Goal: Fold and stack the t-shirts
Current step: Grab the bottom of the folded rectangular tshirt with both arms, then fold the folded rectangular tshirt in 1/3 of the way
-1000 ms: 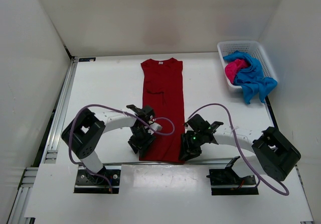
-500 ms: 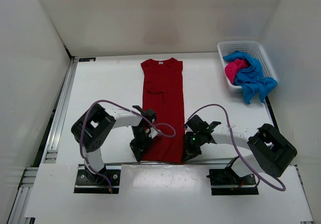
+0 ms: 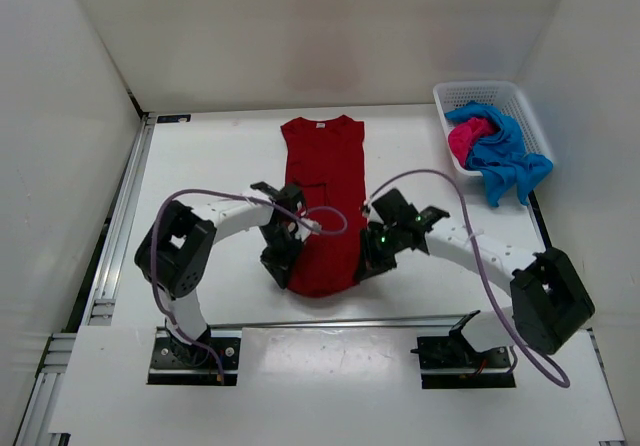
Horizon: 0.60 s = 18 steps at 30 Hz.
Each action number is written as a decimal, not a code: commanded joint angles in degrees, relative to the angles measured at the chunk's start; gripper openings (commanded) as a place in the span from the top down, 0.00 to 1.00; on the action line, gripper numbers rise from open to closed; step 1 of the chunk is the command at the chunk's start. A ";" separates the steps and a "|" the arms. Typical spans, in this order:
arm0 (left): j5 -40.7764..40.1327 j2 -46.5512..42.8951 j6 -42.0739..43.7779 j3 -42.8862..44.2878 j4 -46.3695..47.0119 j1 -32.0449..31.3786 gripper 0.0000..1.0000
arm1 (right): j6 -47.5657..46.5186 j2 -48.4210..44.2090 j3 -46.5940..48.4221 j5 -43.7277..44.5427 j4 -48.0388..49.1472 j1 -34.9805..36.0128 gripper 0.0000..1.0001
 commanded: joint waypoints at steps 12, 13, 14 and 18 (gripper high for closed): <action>-7.77 16.97 0.82 43.63 -13.02 14.24 0.90 | -19.05 30.07 44.41 1.14 -15.62 -18.55 1.00; -7.78 18.55 0.82 45.65 -13.02 14.25 0.90 | -19.84 32.02 46.79 1.14 -16.58 -19.60 1.00; -8.48 21.27 0.82 49.24 -13.02 14.86 0.90 | -19.85 33.96 51.51 1.14 -17.11 -19.61 1.00; -10.67 25.85 0.82 54.44 -12.50 16.09 0.90 | -21.08 41.61 60.49 -0.61 -18.26 -21.72 1.00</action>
